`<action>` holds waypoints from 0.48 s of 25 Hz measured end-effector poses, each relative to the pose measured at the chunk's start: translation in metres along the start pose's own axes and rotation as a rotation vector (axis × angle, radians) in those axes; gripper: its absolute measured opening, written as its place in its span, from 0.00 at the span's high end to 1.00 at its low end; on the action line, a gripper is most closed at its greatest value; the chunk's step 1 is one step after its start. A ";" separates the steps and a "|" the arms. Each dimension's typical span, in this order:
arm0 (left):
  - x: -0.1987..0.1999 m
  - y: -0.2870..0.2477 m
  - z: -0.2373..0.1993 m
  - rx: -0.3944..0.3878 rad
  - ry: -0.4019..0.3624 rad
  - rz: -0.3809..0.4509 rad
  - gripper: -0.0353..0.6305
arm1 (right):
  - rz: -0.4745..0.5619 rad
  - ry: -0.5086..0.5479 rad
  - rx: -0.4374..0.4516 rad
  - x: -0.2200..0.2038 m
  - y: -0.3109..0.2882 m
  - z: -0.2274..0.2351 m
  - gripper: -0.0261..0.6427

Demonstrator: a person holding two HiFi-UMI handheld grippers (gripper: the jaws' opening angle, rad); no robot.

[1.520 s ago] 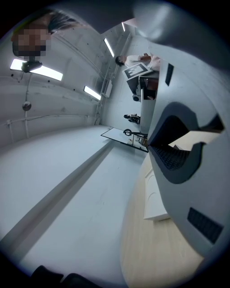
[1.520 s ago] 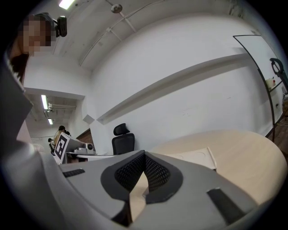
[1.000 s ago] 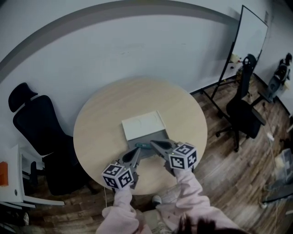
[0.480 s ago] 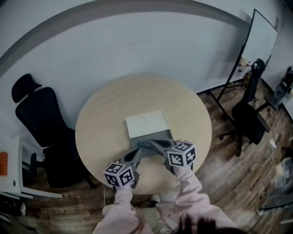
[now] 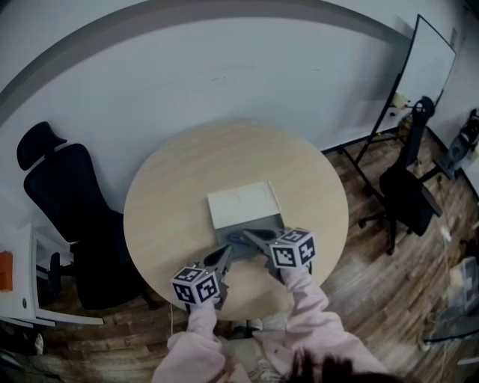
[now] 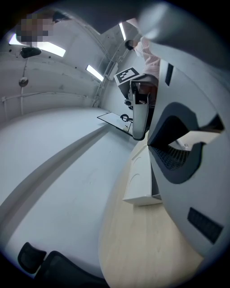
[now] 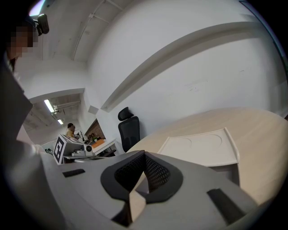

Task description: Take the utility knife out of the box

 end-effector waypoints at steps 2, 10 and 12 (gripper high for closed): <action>-0.002 -0.002 -0.003 -0.001 0.008 -0.007 0.94 | -0.025 0.003 -0.001 -0.002 -0.005 0.003 0.96; -0.006 -0.008 -0.019 0.000 0.041 -0.031 0.94 | -0.146 0.053 -0.009 -0.004 -0.025 0.017 0.96; -0.007 -0.009 -0.023 0.003 0.050 -0.033 0.94 | -0.189 0.071 -0.004 -0.007 -0.032 0.018 0.96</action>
Point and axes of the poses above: the fingertips, and each gripper's own axes: y backward along the fingers, z to its right, x out of its top, the point moved 7 cm from there along y, backward along the fingers, and after that the axes turned 7 degrees about -z, right-handed, at the moved point
